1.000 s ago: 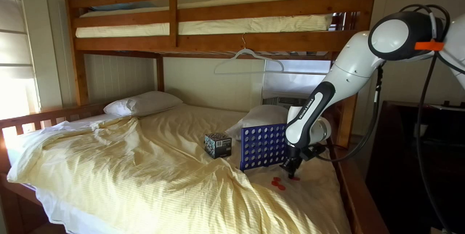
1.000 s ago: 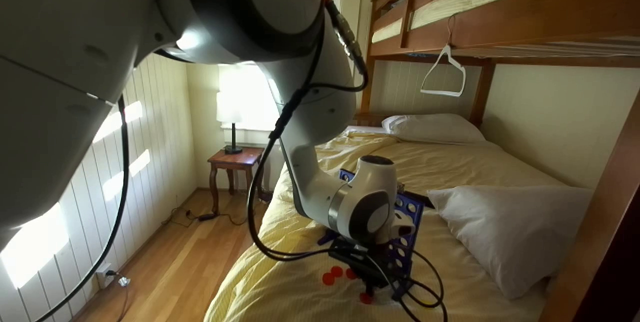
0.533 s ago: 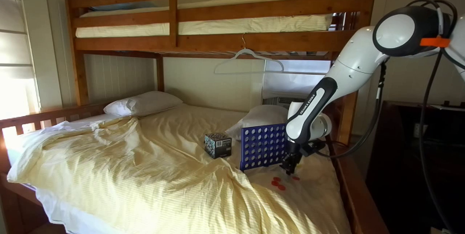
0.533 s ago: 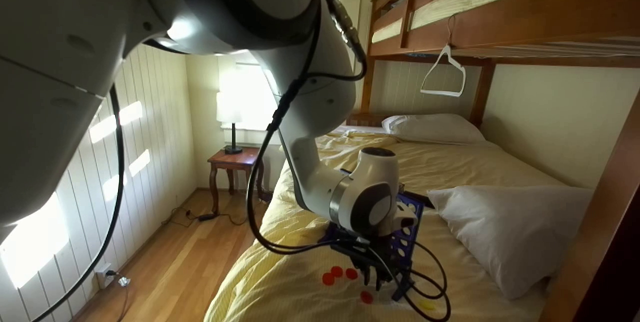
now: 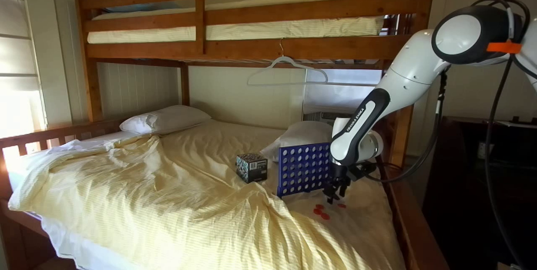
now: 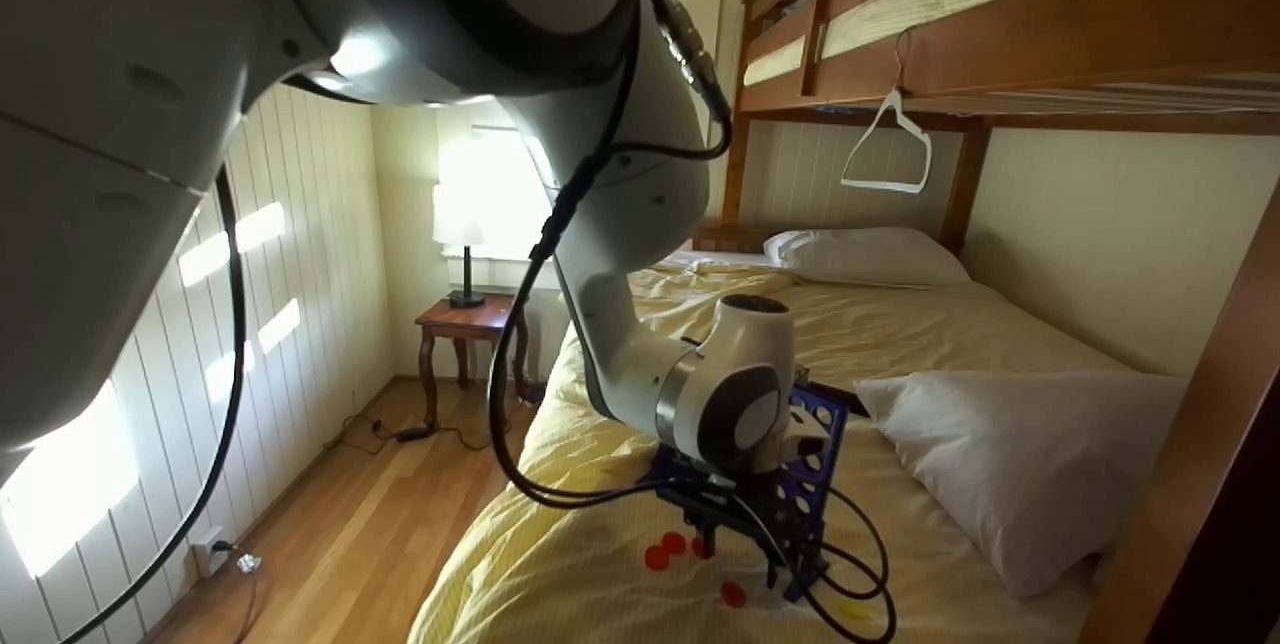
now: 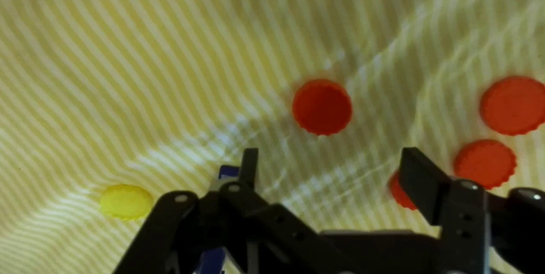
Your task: Put one orange disc in the blue board
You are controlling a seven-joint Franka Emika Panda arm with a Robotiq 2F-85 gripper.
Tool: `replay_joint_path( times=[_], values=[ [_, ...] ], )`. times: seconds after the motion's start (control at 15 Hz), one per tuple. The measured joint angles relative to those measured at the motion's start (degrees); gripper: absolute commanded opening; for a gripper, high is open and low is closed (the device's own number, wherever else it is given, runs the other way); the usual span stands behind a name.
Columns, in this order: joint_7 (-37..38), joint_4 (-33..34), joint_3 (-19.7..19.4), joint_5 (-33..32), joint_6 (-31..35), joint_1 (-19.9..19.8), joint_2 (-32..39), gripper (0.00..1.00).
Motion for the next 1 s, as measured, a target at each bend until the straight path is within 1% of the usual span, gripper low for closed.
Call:
replay_joint_path(
  times=[0.2, 0.4, 0.53, 0.67, 0.8, 0.93, 1.0],
  values=[
    [-1.14, -0.61, 1.91, 1.17, 0.00, -1.67, 0.01, 1.00],
    [-5.94, -1.21, 6.47, 5.08, -0.12, -6.18, 0.07, 0.97],
    [-9.10, -1.21, 8.95, 7.37, -0.45, -9.14, 0.22, 0.98],
    [-11.13, -1.18, 10.18, 8.50, -1.03, -11.06, 0.26, 0.97],
    [-12.14, -1.13, 10.47, 8.85, -1.82, -11.91, 0.26, 0.97],
    [-12.45, -1.10, 10.47, 8.89, -2.52, -12.11, 0.27, 0.91],
    [-12.54, -1.09, 10.47, 8.96, -2.59, -12.11, 0.28, 0.83]
  ],
)
